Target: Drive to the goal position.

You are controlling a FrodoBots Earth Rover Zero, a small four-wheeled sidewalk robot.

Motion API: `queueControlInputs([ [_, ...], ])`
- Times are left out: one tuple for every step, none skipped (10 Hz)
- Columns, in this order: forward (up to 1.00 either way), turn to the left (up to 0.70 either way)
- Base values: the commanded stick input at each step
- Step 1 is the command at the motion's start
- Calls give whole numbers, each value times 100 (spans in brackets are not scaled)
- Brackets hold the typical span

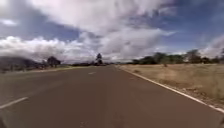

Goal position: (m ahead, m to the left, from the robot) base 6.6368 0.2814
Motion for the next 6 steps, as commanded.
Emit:
queueControlInputs([
  [70,0],
  [70,0],
  [70,0],
  [70,0],
  [70,0],
  [70,0],
])
